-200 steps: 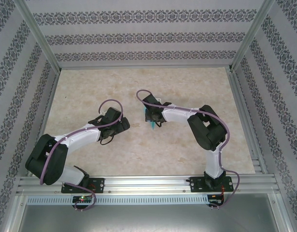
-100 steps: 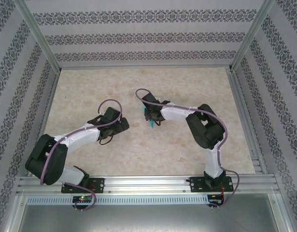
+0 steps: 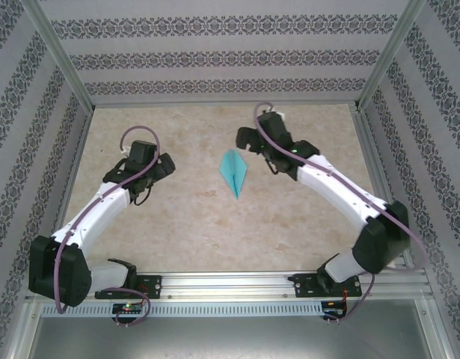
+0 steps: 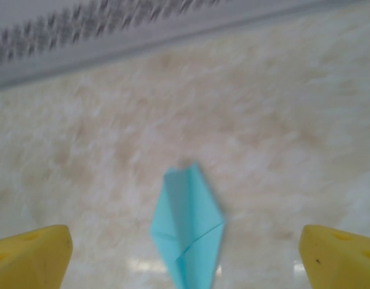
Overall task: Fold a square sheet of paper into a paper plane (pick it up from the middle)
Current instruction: Move a paper plane to the center of the table, then reset both arms
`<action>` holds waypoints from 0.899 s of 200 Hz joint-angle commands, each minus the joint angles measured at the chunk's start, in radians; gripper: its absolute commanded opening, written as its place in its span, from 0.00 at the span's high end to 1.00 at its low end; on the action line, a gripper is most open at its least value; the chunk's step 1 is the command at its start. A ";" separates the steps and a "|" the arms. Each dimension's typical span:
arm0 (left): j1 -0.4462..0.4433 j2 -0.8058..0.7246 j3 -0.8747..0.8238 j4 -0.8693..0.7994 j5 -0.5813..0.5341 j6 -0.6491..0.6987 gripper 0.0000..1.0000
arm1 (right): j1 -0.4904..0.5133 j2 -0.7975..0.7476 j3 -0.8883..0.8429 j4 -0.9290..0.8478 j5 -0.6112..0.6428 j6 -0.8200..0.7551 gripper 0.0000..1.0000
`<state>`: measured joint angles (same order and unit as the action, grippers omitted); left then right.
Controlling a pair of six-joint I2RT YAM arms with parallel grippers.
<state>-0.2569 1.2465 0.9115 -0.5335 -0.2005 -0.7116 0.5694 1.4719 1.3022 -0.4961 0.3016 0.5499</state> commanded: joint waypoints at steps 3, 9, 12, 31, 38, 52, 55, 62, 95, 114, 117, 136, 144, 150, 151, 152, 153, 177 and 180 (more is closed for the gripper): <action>0.071 -0.048 -0.026 0.005 -0.067 0.151 0.00 | -0.078 -0.091 -0.139 0.014 0.189 -0.119 0.02; 0.086 -0.060 -0.039 0.025 -0.079 0.172 0.00 | -0.102 -0.123 -0.181 0.043 0.226 -0.142 0.02; 0.094 -0.067 -0.049 0.039 -0.086 0.183 0.00 | -0.113 -0.135 -0.204 0.058 0.243 -0.153 0.02; 0.120 -0.118 -0.114 0.136 -0.160 0.248 0.00 | -0.204 -0.216 -0.344 0.167 0.340 -0.221 0.02; 0.124 -0.139 -0.148 0.183 -0.203 0.272 0.00 | -0.244 -0.240 -0.400 0.216 0.358 -0.238 0.02; 0.130 -0.181 -0.225 0.276 -0.314 0.283 0.00 | -0.328 -0.271 -0.499 0.312 0.350 -0.261 0.02; 0.133 -0.191 -0.242 0.298 -0.341 0.279 0.00 | -0.341 -0.278 -0.523 0.339 0.347 -0.268 0.02; 0.136 -0.211 -0.289 0.361 -0.386 0.276 0.00 | -0.372 -0.288 -0.576 0.407 0.342 -0.288 0.02; 0.143 -0.242 -0.459 0.626 -0.418 0.366 0.00 | -0.474 -0.266 -0.705 0.588 0.302 -0.320 0.02; 0.150 -0.215 -0.514 0.720 -0.415 0.445 0.00 | -0.486 -0.225 -0.747 0.692 0.302 -0.378 0.02; 0.153 -0.208 -0.521 0.735 -0.407 0.456 0.00 | -0.488 -0.219 -0.752 0.711 0.298 -0.385 0.02; 0.173 -0.141 -0.565 0.866 -0.335 0.511 0.00 | -0.489 -0.158 -0.786 0.835 0.269 -0.432 0.02; 0.177 -0.111 -0.580 0.933 -0.298 0.531 0.00 | -0.491 -0.132 -0.803 0.910 0.251 -0.452 0.02; 0.179 -0.096 -0.574 0.946 -0.275 0.542 0.00 | -0.492 -0.121 -0.799 0.908 0.239 -0.467 0.02; 0.179 -0.095 -0.573 0.944 -0.267 0.545 0.00 | -0.492 -0.122 -0.796 0.902 0.236 -0.469 0.02; 0.180 -0.094 -0.572 0.946 -0.260 0.549 0.00 | -0.491 -0.123 -0.793 0.896 0.232 -0.471 0.02; 0.180 -0.093 -0.572 0.949 -0.255 0.552 0.00 | -0.491 -0.123 -0.793 0.896 0.232 -0.471 0.02; 0.183 -0.050 -0.591 1.084 -0.178 0.626 0.00 | -0.491 -0.113 -0.824 1.022 0.157 -0.533 0.02; 0.184 -0.044 -0.591 1.091 -0.163 0.635 0.00 | -0.492 -0.113 -0.828 1.031 0.149 -0.536 0.02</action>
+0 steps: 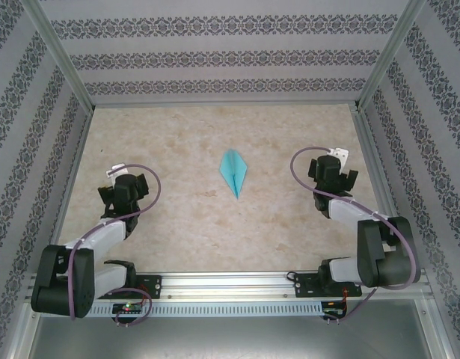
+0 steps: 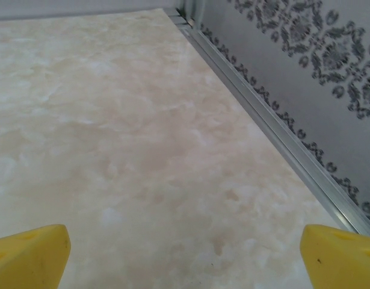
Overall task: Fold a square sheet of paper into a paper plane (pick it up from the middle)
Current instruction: Reset both arms
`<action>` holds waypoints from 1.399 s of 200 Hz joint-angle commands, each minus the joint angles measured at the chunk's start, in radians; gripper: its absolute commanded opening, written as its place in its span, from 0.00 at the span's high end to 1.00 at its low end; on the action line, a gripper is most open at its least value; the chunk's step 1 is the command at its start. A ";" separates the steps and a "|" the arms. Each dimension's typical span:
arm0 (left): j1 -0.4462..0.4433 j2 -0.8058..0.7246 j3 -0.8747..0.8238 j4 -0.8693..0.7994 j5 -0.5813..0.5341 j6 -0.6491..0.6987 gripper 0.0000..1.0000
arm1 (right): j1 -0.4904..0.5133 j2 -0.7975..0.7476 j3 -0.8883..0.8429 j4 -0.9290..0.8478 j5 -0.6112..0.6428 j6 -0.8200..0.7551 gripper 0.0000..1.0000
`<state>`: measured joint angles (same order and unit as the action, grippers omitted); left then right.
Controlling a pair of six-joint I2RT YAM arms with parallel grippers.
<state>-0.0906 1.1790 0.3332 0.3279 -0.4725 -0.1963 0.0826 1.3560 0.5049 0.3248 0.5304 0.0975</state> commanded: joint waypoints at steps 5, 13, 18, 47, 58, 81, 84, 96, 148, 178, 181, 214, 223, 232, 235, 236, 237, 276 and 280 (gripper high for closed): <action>0.018 0.029 -0.014 0.249 0.131 0.133 0.00 | -0.005 0.001 -0.031 0.209 -0.110 -0.089 0.02; 0.021 0.041 -0.018 0.278 0.162 0.147 0.00 | -0.006 0.001 -0.043 0.240 -0.133 -0.097 0.02; 0.022 0.050 -0.024 0.306 0.177 0.155 0.00 | -0.006 0.000 -0.051 0.264 -0.143 -0.102 0.02; 0.043 0.120 -0.008 0.390 0.251 0.179 0.00 | -0.034 0.030 -0.105 0.417 -0.236 -0.094 0.02; 0.050 0.142 0.010 0.387 0.273 0.178 0.00 | -0.040 0.057 -0.112 0.465 -0.247 -0.093 0.02; 0.051 0.170 0.033 0.381 0.306 0.176 0.00 | -0.048 0.096 -0.113 0.506 -0.267 -0.088 0.02; 0.051 0.173 0.033 0.384 0.311 0.174 0.00 | -0.049 0.103 -0.113 0.509 -0.269 -0.087 0.02; 0.051 0.192 0.023 0.431 0.329 0.166 0.00 | -0.054 0.116 -0.113 0.519 -0.282 -0.083 0.02; 0.049 0.334 0.052 0.513 0.370 0.172 0.00 | -0.062 0.145 -0.136 0.588 -0.294 -0.083 0.02; 0.038 0.381 0.051 0.562 0.363 0.184 0.00 | -0.063 0.145 -0.131 0.574 -0.294 -0.081 0.02; 0.037 0.384 0.050 0.569 0.361 0.185 0.00 | -0.063 0.144 -0.129 0.574 -0.294 -0.080 0.02; 0.028 0.381 0.056 0.551 0.341 0.190 0.00 | -0.064 0.146 -0.126 0.570 -0.297 -0.078 0.02; 0.027 0.380 0.069 0.524 0.379 0.207 0.00 | -0.066 0.147 -0.126 0.569 -0.297 -0.078 0.02; 0.025 0.379 0.086 0.487 0.431 0.228 0.00 | -0.064 0.146 -0.126 0.570 -0.297 -0.078 0.02; 0.026 0.380 0.087 0.485 0.440 0.232 0.00 | -0.064 0.145 -0.126 0.569 -0.297 -0.078 0.02; 0.026 0.381 0.088 0.487 0.440 0.232 0.00 | -0.064 0.145 -0.126 0.569 -0.297 -0.078 0.02; 0.026 0.380 0.088 0.487 0.440 0.232 0.00 | -0.065 0.146 -0.126 0.569 -0.297 -0.078 0.02; 0.026 0.381 0.090 0.485 0.442 0.232 0.00 | -0.065 0.146 -0.126 0.570 -0.297 -0.078 0.02; 0.026 0.382 0.092 0.485 0.443 0.232 0.00 | -0.065 0.146 -0.126 0.570 -0.297 -0.078 0.02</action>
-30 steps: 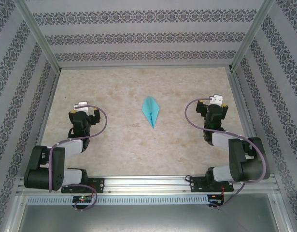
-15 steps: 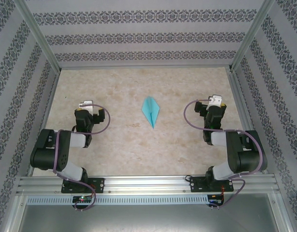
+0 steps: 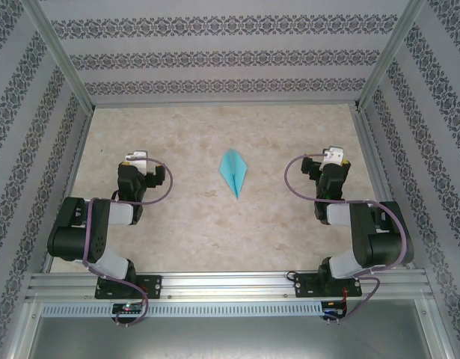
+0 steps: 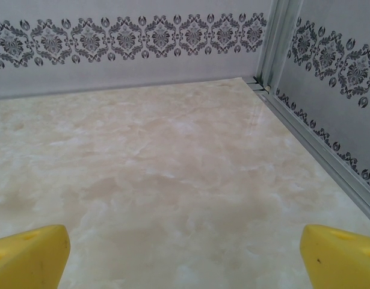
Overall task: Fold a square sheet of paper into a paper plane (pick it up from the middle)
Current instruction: Reset both arms
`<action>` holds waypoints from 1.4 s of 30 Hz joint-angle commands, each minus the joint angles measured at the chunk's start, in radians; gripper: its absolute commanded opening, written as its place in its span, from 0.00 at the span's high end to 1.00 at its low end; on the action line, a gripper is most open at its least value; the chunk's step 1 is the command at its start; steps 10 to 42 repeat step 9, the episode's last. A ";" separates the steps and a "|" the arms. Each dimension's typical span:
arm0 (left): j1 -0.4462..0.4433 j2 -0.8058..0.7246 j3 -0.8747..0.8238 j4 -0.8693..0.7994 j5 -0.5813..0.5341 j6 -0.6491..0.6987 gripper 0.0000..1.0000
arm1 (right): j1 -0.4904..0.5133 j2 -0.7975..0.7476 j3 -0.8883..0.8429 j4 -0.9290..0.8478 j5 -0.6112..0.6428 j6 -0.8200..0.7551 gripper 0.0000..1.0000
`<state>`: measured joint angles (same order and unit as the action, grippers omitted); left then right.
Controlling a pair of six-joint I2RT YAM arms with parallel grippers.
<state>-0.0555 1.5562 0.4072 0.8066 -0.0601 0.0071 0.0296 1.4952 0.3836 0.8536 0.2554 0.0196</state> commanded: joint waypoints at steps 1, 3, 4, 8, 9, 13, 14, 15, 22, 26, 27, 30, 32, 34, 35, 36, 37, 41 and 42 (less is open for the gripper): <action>-0.009 0.005 0.018 0.006 0.030 0.028 0.00 | -0.013 0.006 -0.005 0.041 -0.022 0.000 0.02; -0.009 0.007 0.019 0.001 0.029 0.028 0.00 | -0.011 0.007 -0.005 0.041 -0.022 0.000 0.02; -0.009 0.006 0.020 0.000 0.029 0.029 0.00 | -0.012 0.005 -0.005 0.041 -0.022 0.000 0.02; -0.009 0.006 0.018 0.004 0.030 0.028 0.00 | -0.013 0.004 -0.010 0.047 -0.026 -0.002 0.02; -0.009 0.005 0.018 0.005 0.030 0.028 0.00 | -0.013 0.001 -0.022 0.062 -0.067 -0.016 0.02; -0.009 0.005 0.018 0.005 0.030 0.028 0.00 | -0.013 0.001 -0.022 0.062 -0.067 -0.016 0.02; -0.009 0.005 0.018 0.005 0.030 0.028 0.00 | -0.013 0.001 -0.022 0.062 -0.067 -0.016 0.02; -0.009 0.005 0.018 0.005 0.030 0.028 0.00 | -0.013 0.001 -0.022 0.062 -0.067 -0.016 0.02; -0.009 0.005 0.018 0.005 0.030 0.028 0.00 | -0.013 0.001 -0.022 0.062 -0.067 -0.016 0.02; -0.009 0.005 0.018 0.005 0.030 0.028 0.00 | -0.013 0.001 -0.022 0.062 -0.067 -0.016 0.02; -0.009 0.005 0.018 0.005 0.030 0.028 0.00 | -0.013 0.001 -0.022 0.062 -0.067 -0.016 0.02; -0.009 0.005 0.018 0.005 0.030 0.028 0.00 | -0.013 0.001 -0.022 0.062 -0.067 -0.016 0.02; -0.009 0.005 0.018 0.005 0.030 0.028 0.00 | -0.013 0.001 -0.022 0.062 -0.067 -0.016 0.02; -0.009 0.005 0.018 0.005 0.030 0.028 0.00 | -0.013 0.001 -0.022 0.062 -0.067 -0.016 0.02; -0.009 0.005 0.018 0.005 0.030 0.028 0.00 | -0.013 0.001 -0.022 0.062 -0.067 -0.016 0.02; -0.009 0.005 0.018 0.005 0.030 0.028 0.00 | -0.013 0.001 -0.022 0.062 -0.067 -0.016 0.02; -0.009 0.005 0.018 0.005 0.030 0.028 0.00 | -0.013 0.001 -0.022 0.062 -0.067 -0.016 0.02; -0.009 0.005 0.018 0.005 0.030 0.028 0.00 | -0.013 0.001 -0.022 0.062 -0.067 -0.016 0.02; -0.009 0.005 0.018 0.005 0.030 0.028 0.00 | -0.013 0.001 -0.022 0.062 -0.067 -0.016 0.02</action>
